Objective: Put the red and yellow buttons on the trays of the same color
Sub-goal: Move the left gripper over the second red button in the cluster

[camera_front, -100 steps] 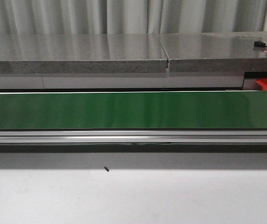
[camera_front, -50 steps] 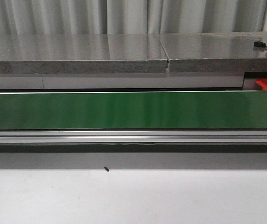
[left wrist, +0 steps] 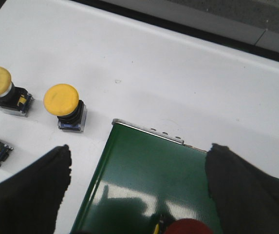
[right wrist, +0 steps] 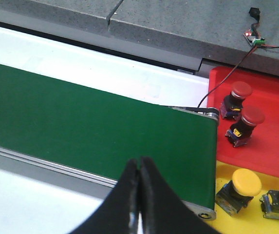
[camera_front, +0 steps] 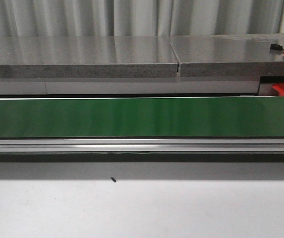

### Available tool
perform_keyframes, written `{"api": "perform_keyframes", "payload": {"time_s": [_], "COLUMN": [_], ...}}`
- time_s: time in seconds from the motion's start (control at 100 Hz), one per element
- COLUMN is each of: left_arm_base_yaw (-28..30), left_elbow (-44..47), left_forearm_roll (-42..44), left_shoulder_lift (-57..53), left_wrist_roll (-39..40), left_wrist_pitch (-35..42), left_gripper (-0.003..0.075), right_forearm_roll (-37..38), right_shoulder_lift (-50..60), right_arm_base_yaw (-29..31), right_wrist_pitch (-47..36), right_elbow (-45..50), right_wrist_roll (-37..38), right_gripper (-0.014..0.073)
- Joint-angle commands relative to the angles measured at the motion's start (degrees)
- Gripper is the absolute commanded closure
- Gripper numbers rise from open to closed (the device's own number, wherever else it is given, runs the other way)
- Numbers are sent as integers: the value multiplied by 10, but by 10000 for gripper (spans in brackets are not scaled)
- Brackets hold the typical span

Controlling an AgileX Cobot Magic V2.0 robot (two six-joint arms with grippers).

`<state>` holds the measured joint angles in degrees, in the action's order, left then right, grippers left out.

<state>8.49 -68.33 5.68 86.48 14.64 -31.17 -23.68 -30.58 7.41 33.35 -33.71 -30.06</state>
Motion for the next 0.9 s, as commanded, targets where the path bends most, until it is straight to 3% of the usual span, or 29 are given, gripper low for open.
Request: {"api": "perform_keyframes", "payload": {"time_s": [0.0,0.18,0.54,0.89], "left_arm_base_yaw": [-2,31,179,241], "left_elbow": [-26,-25,-24,-26], "left_forearm_roll": [-2,-2,-3,6], "left_shoulder_lift": [-24,-23,-9,78], "left_wrist_roll": [0,0,0,0], "left_wrist_pitch": [23,22,9,26], "left_gripper": [163,163,165,165], "right_forearm_roll": [-8,-8,-8,-8], "right_shoulder_lift": [-1,-1,-1,-1], "right_arm_base_yaw": [-1,-1,-1,-1], "right_wrist_pitch": [-36,-36,-36,-36], "right_elbow": [-14,-14,-14,-14], "right_wrist_roll": [0,0,0,0], "right_gripper": [662,662,662,662]}}
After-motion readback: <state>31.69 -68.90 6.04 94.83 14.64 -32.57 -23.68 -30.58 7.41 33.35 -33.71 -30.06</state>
